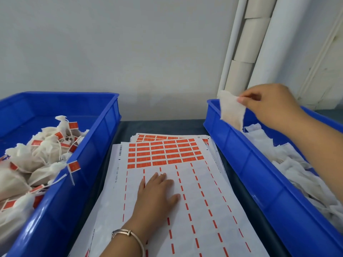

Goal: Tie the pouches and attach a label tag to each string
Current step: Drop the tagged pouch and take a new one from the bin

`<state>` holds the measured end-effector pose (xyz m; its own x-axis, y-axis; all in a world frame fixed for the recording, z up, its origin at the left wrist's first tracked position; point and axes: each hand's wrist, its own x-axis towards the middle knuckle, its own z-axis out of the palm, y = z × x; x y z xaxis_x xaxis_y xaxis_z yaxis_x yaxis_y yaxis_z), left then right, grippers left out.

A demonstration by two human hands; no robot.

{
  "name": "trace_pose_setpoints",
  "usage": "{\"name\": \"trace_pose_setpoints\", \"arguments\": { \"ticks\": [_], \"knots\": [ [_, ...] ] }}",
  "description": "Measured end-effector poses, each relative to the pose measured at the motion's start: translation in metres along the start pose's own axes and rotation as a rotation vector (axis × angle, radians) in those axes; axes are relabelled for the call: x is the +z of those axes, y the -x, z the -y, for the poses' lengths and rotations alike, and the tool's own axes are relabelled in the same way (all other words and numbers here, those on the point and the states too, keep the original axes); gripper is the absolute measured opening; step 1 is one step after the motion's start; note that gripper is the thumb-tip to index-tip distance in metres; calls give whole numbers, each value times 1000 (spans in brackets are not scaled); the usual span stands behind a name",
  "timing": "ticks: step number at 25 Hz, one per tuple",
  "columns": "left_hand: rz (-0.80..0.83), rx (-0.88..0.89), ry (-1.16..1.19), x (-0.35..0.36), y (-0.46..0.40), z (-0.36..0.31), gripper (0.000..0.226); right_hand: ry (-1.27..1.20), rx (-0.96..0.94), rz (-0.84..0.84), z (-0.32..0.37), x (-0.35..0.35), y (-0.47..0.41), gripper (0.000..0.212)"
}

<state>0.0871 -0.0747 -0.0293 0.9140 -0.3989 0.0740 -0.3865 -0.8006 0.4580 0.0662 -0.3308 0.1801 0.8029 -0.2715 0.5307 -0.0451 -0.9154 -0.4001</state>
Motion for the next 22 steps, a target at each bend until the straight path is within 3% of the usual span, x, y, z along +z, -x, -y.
{"name": "trace_pose_setpoints", "arguments": {
  "ticks": [3, 6, 9, 11, 16, 18, 22],
  "knots": [
    [-111, -109, 397, -11, 2, -4, 44, -113, -47, 161, 49, 15, 14, 9],
    [-291, -134, 682, -24, 3, -12, 58, -113, -69, 360, 80, 50, 38, 8],
    [-468, -117, 784, -33, 9, -13, 77, -105, -56, 528, 101, 96, 62, 13],
    [-503, -98, 751, -35, 11, -11, 81, -106, -15, 596, 109, 120, 76, 19],
    [-443, -36, 574, -38, 8, -16, 32, -338, 10, 468, 95, 139, 104, 9],
    [-410, -48, 550, -40, 6, -18, 20, -420, -7, 427, 86, 138, 109, 18],
    [-413, 35, 406, -38, 6, -14, 41, -565, 99, 363, 66, 144, 118, 27]
  ]
}}
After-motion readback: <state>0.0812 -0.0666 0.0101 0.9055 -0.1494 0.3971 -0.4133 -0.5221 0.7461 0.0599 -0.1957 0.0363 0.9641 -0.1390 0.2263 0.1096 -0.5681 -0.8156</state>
